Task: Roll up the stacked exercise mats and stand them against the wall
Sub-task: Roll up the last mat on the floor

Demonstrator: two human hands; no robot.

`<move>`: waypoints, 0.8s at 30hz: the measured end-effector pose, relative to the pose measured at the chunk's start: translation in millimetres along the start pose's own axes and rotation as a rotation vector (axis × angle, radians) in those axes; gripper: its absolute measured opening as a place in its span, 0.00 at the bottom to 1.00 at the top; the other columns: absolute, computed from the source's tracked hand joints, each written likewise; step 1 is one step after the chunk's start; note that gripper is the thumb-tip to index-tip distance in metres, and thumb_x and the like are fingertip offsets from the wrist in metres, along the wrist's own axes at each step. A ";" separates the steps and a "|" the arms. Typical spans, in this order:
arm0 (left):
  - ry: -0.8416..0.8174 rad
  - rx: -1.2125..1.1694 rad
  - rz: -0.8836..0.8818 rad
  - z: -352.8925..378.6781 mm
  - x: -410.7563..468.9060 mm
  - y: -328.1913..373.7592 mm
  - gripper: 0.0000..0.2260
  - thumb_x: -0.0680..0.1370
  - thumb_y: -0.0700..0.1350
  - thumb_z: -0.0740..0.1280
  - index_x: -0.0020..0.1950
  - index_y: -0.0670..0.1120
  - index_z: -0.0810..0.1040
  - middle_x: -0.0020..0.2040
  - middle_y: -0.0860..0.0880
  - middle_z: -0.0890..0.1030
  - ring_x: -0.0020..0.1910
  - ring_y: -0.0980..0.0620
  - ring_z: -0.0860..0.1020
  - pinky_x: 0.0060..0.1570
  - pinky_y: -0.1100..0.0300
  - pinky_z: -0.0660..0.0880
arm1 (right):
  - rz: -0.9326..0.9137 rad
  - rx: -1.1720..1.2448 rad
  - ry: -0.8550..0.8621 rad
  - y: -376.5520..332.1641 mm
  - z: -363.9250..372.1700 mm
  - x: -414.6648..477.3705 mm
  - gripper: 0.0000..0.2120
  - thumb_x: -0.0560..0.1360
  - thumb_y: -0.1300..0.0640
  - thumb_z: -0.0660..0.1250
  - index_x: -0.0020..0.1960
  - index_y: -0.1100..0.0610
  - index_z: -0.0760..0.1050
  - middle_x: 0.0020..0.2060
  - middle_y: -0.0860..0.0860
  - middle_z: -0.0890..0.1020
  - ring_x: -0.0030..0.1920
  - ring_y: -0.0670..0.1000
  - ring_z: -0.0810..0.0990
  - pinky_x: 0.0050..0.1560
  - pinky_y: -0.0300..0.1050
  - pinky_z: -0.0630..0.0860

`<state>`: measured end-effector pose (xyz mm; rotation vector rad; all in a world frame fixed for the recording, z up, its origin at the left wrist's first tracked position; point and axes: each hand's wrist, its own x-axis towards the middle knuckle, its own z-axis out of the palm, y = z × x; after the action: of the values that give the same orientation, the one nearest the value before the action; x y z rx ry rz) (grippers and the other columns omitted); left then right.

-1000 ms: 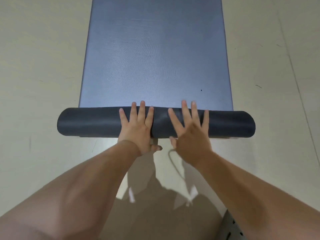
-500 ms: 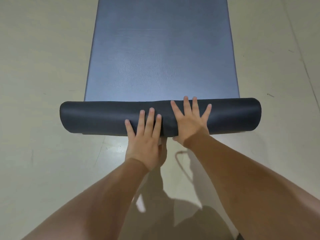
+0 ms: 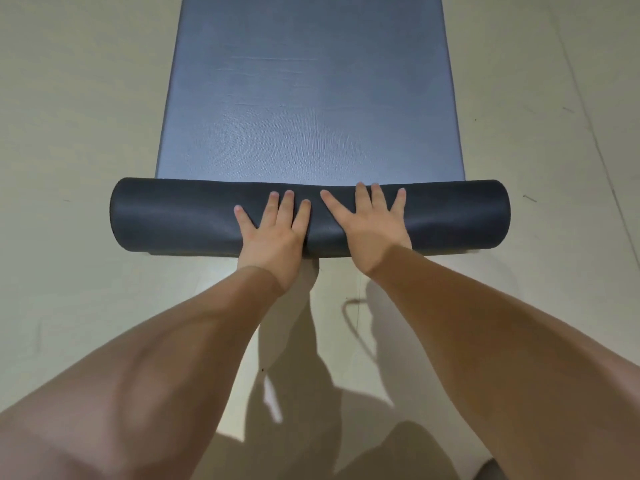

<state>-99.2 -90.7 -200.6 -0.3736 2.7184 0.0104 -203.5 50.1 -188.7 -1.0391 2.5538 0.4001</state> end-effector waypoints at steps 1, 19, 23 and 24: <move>-0.006 0.001 0.005 -6.3 0.5 -0.3 0.38 0.80 0.36 0.60 0.83 0.47 0.40 0.84 0.43 0.44 0.82 0.41 0.42 0.72 0.24 0.48 | -0.001 0.005 -0.042 1.3 -4.9 3.0 0.54 0.78 0.60 0.71 0.82 0.39 0.32 0.83 0.63 0.51 0.83 0.66 0.48 0.77 0.76 0.47; -0.140 -0.078 -0.053 -2.3 -152.5 35.0 0.39 0.79 0.43 0.60 0.83 0.48 0.38 0.83 0.43 0.40 0.82 0.41 0.39 0.71 0.24 0.45 | -0.155 0.266 -0.444 -18.3 -16.3 -109.3 0.43 0.77 0.59 0.69 0.82 0.35 0.52 0.63 0.50 0.78 0.63 0.57 0.76 0.67 0.58 0.71; -0.073 -0.026 -0.034 16.5 -168.1 37.3 0.50 0.80 0.58 0.60 0.73 0.44 0.17 0.78 0.41 0.25 0.78 0.37 0.28 0.72 0.25 0.39 | -0.197 0.352 -0.480 -3.2 -29.5 -83.4 0.44 0.69 0.59 0.77 0.77 0.36 0.63 0.61 0.49 0.79 0.57 0.54 0.76 0.57 0.53 0.78; -0.110 -0.055 -0.040 18.1 -163.1 34.5 0.54 0.78 0.62 0.61 0.69 0.45 0.14 0.76 0.42 0.23 0.77 0.38 0.26 0.72 0.27 0.38 | -0.194 0.362 -0.520 -2.6 -31.8 -77.6 0.46 0.68 0.59 0.78 0.78 0.37 0.61 0.61 0.50 0.79 0.57 0.55 0.76 0.57 0.53 0.78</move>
<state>43.3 -14.4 -156.1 -0.4309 2.6055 0.0926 -156.6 83.5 -127.7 -0.8930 1.9509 0.1226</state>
